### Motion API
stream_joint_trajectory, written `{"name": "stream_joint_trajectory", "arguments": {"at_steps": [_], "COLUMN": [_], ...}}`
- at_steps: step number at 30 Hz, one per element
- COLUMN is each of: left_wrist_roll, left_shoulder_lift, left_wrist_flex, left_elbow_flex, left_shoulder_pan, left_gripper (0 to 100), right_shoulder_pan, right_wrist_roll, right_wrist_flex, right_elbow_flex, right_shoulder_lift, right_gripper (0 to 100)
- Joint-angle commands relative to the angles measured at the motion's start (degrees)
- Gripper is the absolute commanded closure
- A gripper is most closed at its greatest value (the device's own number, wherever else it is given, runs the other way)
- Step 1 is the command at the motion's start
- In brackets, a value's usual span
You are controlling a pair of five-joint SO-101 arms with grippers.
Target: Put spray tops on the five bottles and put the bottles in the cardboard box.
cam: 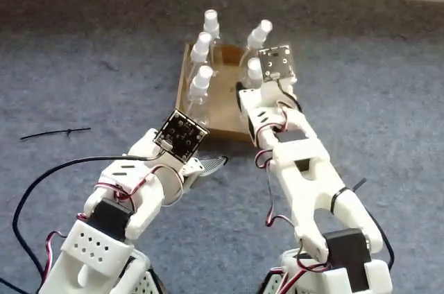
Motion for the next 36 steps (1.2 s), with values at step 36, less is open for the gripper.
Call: {"name": "stream_joint_trajectory", "arguments": {"at_steps": [36], "left_wrist_roll": [-0.2], "left_shoulder_lift": [0.1], "left_wrist_flex": [-0.1], "left_elbow_flex": [-0.1], "left_shoulder_pan": [-0.8], "left_gripper": [68], "right_shoulder_pan": [0.6], "right_wrist_roll": [0.5], "right_wrist_flex": [7.3], "right_elbow_flex": [-1.3], "right_shoulder_lift": [-12.3], "right_gripper": [83.1]}}
